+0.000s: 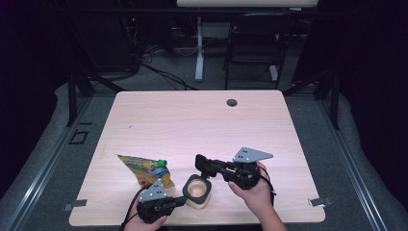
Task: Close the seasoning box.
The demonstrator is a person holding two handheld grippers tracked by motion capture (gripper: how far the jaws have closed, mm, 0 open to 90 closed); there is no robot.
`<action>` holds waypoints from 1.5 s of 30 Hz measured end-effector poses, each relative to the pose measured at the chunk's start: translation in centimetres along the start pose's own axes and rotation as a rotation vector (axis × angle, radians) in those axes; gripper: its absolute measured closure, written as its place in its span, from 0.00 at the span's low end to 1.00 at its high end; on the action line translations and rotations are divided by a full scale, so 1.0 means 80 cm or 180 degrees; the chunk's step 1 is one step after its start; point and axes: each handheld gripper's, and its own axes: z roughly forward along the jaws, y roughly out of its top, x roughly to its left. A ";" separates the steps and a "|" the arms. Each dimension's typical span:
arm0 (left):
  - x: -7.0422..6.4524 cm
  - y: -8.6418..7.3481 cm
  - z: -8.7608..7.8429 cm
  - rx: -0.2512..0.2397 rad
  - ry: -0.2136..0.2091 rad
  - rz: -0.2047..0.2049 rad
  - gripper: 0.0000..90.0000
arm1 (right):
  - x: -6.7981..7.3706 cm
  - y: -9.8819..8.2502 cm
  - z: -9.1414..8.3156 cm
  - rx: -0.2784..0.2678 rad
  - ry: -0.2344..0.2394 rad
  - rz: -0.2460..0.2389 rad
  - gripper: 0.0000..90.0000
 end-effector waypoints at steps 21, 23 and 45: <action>-0.001 0.001 0.000 -0.0014 -0.0005 0.0016 1.00 | 0.014 0.003 0.006 0.0225 0.0104 -0.0130 0.88; -0.001 0.001 0.000 -0.0018 -0.0006 0.0012 1.00 | 0.016 0.001 0.005 0.0185 0.0109 -0.0075 0.88; 0.000 0.000 0.001 -0.0022 -0.0024 0.0004 1.00 | 0.027 -0.011 0.007 0.0144 0.0185 -0.0042 0.77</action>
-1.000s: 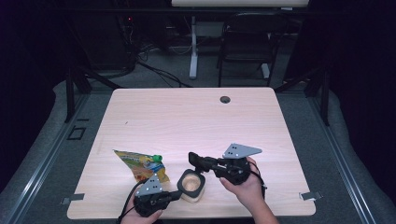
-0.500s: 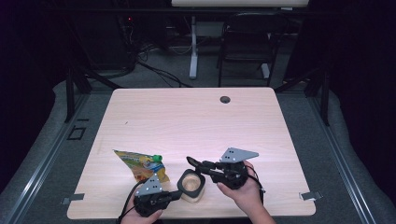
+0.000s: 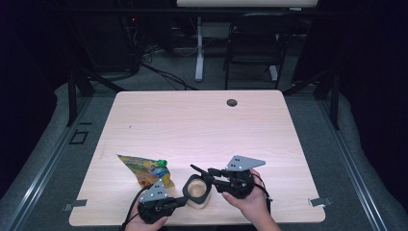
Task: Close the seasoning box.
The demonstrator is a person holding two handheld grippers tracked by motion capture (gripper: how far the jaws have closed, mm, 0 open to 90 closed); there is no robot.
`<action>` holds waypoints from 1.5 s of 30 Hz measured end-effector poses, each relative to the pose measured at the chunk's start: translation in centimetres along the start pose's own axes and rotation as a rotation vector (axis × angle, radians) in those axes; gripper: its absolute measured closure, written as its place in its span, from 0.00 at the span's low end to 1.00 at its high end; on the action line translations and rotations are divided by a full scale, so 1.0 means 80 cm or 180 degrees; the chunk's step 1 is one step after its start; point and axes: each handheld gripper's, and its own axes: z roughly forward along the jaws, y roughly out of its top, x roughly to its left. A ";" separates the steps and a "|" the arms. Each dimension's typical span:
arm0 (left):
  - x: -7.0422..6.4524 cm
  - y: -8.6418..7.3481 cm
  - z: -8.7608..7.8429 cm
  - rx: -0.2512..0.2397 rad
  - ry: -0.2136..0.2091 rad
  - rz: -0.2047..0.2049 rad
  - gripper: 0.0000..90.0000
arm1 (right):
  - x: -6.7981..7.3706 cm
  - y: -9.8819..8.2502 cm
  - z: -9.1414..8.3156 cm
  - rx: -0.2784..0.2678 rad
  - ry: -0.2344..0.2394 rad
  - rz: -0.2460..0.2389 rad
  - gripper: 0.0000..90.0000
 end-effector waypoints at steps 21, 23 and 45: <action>0.001 -0.001 -0.001 -0.0010 -0.0004 -0.0009 1.00 | 0.008 -0.005 0.002 0.0032 0.0014 -0.0076 0.72; 0.001 -0.001 -0.001 -0.0010 -0.0003 -0.0010 1.00 | 0.008 -0.006 0.002 0.0044 0.0009 -0.0089 0.71; 0.001 0.000 -0.002 -0.0018 0.0007 -0.0008 1.00 | 0.016 -0.005 0.003 0.0069 0.0047 -0.0135 0.66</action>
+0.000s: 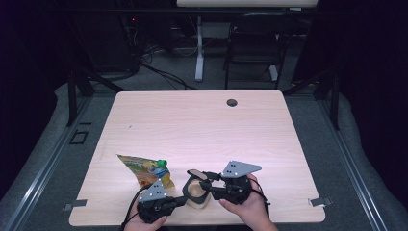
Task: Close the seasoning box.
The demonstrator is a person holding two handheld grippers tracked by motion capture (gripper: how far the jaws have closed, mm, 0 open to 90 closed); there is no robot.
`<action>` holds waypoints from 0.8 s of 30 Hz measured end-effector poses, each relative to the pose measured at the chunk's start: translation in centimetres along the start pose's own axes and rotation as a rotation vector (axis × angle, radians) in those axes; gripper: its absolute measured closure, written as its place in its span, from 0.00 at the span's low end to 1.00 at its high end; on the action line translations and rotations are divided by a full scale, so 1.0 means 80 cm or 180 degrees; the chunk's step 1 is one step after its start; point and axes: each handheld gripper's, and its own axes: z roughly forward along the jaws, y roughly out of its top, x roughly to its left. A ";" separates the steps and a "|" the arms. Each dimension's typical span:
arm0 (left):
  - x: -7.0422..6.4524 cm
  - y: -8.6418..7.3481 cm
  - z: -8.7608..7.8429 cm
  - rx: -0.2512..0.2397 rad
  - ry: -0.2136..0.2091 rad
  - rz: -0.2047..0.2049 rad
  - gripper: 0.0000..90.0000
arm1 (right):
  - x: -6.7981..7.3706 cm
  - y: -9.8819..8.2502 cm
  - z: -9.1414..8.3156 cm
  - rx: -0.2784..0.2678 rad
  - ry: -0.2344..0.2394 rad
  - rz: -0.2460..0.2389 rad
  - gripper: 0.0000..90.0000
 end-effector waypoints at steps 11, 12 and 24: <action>0.000 0.000 0.000 0.0001 -0.0002 0.0003 1.00 | 0.005 0.000 0.003 0.0008 0.0014 -0.0028 0.64; 0.000 0.000 0.000 0.0001 -0.0001 0.0002 1.00 | 0.005 0.000 0.003 0.0035 0.0003 -0.0064 0.64; 0.000 0.000 0.000 -0.0019 0.0001 0.0002 1.00 | 0.012 -0.001 0.008 0.0059 0.0084 -0.0104 0.62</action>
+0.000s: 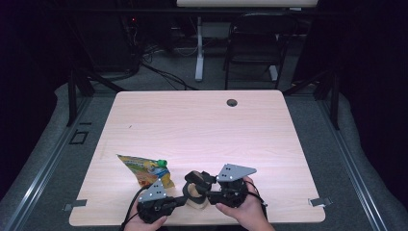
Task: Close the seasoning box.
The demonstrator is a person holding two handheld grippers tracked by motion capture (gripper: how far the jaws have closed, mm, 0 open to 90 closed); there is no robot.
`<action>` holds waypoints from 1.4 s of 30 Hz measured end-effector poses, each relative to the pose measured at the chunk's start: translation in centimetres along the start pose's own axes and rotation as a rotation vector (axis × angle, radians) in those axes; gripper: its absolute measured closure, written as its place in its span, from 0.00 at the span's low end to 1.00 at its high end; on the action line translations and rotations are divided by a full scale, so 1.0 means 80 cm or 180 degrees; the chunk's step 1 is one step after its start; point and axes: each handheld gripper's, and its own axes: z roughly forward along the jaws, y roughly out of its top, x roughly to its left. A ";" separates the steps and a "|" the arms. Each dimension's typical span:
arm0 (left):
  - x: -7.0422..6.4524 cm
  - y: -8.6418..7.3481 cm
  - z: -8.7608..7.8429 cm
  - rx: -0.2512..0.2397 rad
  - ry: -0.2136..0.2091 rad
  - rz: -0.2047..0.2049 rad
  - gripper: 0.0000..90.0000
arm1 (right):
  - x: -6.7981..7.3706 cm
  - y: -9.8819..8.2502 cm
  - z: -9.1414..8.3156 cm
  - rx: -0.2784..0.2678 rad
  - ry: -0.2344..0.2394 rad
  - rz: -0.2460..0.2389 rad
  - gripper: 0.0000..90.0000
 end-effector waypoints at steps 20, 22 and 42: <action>0.000 0.000 0.001 0.0003 -0.0001 0.0001 1.00 | 0.004 -0.001 0.004 0.0040 0.0019 -0.0040 0.62; 0.000 0.000 0.000 0.0002 -0.0001 0.0005 1.00 | 0.005 -0.001 0.005 0.0041 0.0023 -0.0040 0.62; 0.005 -0.003 -0.003 0.0005 0.0034 -0.0010 0.99 | 0.007 -0.002 0.008 0.0080 0.0051 -0.0071 0.61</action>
